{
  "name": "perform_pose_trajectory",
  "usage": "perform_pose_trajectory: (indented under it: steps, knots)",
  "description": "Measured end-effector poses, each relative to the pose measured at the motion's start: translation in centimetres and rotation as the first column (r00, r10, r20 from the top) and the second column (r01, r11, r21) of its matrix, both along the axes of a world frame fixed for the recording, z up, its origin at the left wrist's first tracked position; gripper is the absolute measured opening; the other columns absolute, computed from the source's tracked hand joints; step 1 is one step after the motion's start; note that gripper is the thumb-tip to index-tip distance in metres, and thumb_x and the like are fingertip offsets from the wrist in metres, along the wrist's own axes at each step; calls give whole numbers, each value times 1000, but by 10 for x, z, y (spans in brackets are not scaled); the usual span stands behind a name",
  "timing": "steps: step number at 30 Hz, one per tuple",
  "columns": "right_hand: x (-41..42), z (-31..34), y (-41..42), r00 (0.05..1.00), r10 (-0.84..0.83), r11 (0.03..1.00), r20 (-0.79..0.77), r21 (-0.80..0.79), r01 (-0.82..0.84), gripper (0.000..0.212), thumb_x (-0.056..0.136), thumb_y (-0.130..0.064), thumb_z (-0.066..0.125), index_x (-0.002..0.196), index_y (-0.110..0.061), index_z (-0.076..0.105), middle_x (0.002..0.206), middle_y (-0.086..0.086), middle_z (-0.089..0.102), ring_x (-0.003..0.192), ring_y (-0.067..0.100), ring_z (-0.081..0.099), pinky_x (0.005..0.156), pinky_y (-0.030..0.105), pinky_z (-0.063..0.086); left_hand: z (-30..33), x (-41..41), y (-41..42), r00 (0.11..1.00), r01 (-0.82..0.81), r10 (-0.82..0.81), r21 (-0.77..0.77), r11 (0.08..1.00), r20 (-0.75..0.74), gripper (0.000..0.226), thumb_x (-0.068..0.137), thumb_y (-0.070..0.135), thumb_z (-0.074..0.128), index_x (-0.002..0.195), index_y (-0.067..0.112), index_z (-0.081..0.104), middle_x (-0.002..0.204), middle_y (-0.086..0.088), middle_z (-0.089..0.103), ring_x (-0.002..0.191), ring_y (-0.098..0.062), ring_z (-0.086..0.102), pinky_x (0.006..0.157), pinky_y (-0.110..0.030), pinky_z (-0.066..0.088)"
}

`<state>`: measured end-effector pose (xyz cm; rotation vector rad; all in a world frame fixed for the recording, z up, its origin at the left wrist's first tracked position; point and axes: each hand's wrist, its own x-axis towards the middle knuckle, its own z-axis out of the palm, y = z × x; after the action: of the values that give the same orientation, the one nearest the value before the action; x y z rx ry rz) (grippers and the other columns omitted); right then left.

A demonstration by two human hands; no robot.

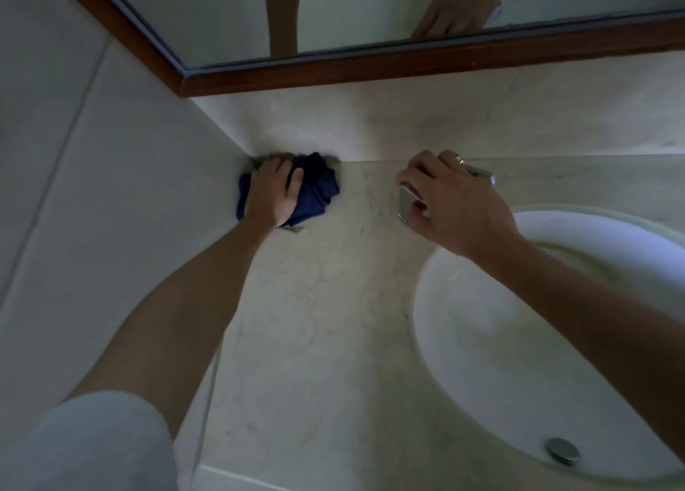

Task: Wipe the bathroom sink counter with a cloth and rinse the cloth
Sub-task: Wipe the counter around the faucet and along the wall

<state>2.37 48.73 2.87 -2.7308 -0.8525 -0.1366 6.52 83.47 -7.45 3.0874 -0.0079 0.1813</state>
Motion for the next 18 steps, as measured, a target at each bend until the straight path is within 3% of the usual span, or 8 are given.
perform_pose_trajectory:
  steps: [3, 6, 8, 13, 18]
  knots:
    - [1, -2, 0, 1000, -2, 1000, 16, 1, 2, 27, 83, -19, 60, 110, -17, 60, 114, 3, 54, 108, 26, 52, 56, 35, 51, -1, -24, 2, 1000, 13, -13, -18, 1000, -12, 50, 106, 43, 24, 95, 6, 57, 92, -17, 59, 83, -37, 56, 74, -47, 46]
    - [2, -5, 0, 999, 13, 1000, 36, -7, -13, 28, 81, -18, 60, 109, -16, 62, 112, 5, 56, 107, 28, 54, 51, 24, 35, -1, -62, -1, 1000, 5, -5, -6, 1000, -12, 44, 106, 39, 28, 89, 7, 53, 86, -16, 56, 77, -36, 54, 70, -46, 45]
    - [2, -6, 0, 998, 18, 1000, 53, -11, -17, 29, 81, -19, 60, 109, -16, 62, 111, 6, 55, 107, 29, 53, 51, 24, 29, 2, -89, -4, 1000, -8, 8, -10, 1000, -9, 41, 106, 37, 31, 88, 7, 52, 85, -17, 56, 76, -36, 54, 70, -44, 43]
    - [1, 0, 0, 1000, 15, 998, 4, -54, -15, 32, 87, -21, 55, 118, -13, 57, 119, 11, 50, 115, 34, 48, 64, 38, 46, 6, -156, -13, 997, -72, 72, 9, 997, -25, 40, 106, 35, 30, 89, 7, 52, 85, -15, 56, 76, -35, 53, 70, -44, 42]
    - [0, 2, -2, 999, 51, 998, -9, -41, -51, 32, 83, -18, 57, 113, -7, 58, 112, 16, 51, 110, 41, 50, 71, 48, 55, 7, -214, -20, 987, -151, 151, 10, 989, -48, 42, 105, 37, 27, 90, 7, 52, 87, -13, 54, 77, -34, 52, 71, -44, 40]
